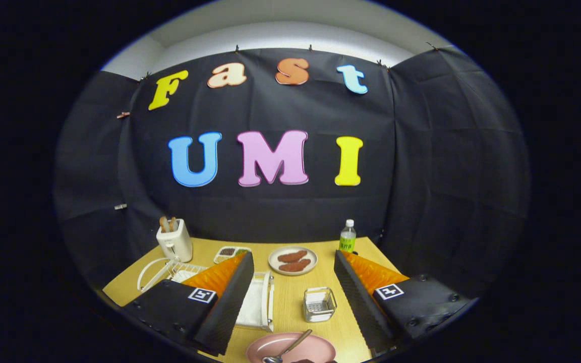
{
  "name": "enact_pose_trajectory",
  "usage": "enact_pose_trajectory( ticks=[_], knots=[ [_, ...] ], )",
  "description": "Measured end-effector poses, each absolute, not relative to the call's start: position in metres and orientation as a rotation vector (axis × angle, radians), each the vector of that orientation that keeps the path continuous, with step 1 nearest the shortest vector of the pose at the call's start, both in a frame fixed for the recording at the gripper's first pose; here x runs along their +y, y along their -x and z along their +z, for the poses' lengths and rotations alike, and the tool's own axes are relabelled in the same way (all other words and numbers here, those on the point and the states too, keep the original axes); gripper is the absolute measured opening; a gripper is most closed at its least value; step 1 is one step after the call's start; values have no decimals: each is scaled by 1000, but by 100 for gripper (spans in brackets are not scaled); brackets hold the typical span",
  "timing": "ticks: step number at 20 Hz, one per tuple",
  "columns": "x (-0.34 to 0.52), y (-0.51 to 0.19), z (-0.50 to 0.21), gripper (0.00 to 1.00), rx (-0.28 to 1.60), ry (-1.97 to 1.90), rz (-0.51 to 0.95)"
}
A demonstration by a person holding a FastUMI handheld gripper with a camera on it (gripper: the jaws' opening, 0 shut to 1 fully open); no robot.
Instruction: Take the plate from the dish rack, then take the spoon from the basket and place it into the plate.
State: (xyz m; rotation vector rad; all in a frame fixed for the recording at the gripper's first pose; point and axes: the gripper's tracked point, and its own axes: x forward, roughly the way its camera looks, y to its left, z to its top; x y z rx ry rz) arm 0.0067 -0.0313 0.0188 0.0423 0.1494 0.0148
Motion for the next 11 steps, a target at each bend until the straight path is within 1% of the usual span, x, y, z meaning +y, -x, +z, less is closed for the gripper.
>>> enact_pose_trajectory(
  ticks=[3, 6, 11],
  knots=[
    [-30, -5, 60, 98, 61, -39, 28],
    [-34, -3, 83, 98, 17, -26, 28],
    [-35, -6, 81, 98, 18, -67, 26]
  ],
)
